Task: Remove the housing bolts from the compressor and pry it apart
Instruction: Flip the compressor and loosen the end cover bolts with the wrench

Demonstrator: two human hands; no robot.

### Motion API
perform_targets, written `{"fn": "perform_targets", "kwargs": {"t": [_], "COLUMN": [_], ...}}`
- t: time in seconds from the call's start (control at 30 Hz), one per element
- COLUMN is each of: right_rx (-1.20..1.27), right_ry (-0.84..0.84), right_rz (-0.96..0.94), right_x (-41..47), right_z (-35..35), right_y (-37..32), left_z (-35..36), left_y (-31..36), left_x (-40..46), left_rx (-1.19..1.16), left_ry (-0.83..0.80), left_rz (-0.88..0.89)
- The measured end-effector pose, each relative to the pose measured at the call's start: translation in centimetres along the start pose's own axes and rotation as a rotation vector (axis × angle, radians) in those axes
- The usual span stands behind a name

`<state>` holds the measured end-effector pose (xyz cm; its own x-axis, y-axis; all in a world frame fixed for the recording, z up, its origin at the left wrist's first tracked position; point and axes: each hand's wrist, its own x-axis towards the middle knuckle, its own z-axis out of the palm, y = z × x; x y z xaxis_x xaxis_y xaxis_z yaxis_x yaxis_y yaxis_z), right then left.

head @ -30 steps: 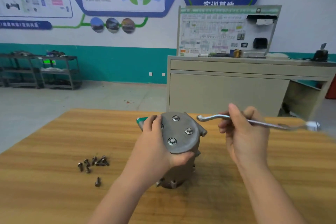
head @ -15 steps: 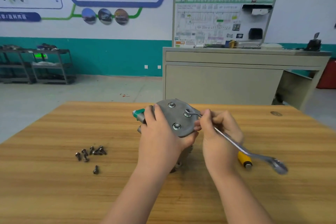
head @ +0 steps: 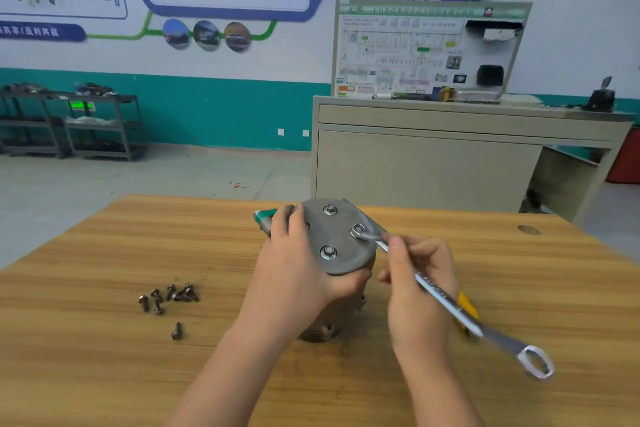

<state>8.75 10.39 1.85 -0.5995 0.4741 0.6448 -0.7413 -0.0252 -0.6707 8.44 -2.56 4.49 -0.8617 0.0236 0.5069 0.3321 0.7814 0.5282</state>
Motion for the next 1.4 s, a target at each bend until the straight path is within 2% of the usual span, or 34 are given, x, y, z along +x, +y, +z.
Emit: {"fn": "perform_targets", "kwargs": {"t": [0.1,0.17,0.3,0.37,0.43,0.5,0.57,0.63,0.73,0.83,1.13,1.2,1.33,1.4], "right_rx": [0.216,0.279,0.175,0.123,0.099,0.202,0.354,0.407,0.333,0.224,-0.106,-0.246,-0.443,-0.51], "right_ry": [-0.183,-0.226,-0.388,-0.475,-0.517,-0.428,-0.246,-0.087,0.085,0.181,0.179,0.14,-0.059,-0.081], "right_rz": [0.279,0.458,0.729,0.814,0.822,0.798,0.752,0.657,0.464,0.25,-0.161,-0.245,-0.459,-0.513], "right_x": [2.9,5.6,10.9,12.2,12.7,12.9,12.7,11.7,8.7,5.6,0.2,-0.6,-1.8,-1.5], "right_z": [-2.1,-2.6,-0.7,1.0,2.2,2.4,1.7,0.8,-0.3,-0.9,0.8,0.8,0.0,0.1], "right_y": [0.6,0.9,1.2,1.2,0.9,0.4,-0.6,-1.2,-1.2,-1.0,-0.8,-0.7,-0.7,-1.1], "left_z": [-0.7,-1.1,-1.3,-1.3,-1.2,-1.3,-1.4,-1.5,-1.3,-0.8,0.3,0.2,-0.3,-0.5], "left_y": [-1.2,-1.6,-1.4,-1.2,-1.2,-1.3,-1.4,-1.5,-1.4,-0.8,-0.2,-0.1,-0.2,-0.3], "left_x": [0.7,1.3,2.2,2.5,2.6,2.4,2.3,2.1,1.9,1.4,0.7,0.6,0.6,0.7], "left_rx": [-0.019,-0.017,-0.03,-0.033,-0.037,-0.038,-0.045,-0.056,-0.057,-0.033,0.025,0.018,-0.004,-0.002], "left_ry": [-0.077,-0.134,-0.211,-0.232,-0.235,-0.222,-0.215,-0.214,-0.18,-0.117,-0.02,-0.013,-0.02,-0.028], "left_rz": [0.064,0.1,0.145,0.148,0.146,0.147,0.147,0.142,0.123,0.084,0.049,0.049,0.059,0.066]}}
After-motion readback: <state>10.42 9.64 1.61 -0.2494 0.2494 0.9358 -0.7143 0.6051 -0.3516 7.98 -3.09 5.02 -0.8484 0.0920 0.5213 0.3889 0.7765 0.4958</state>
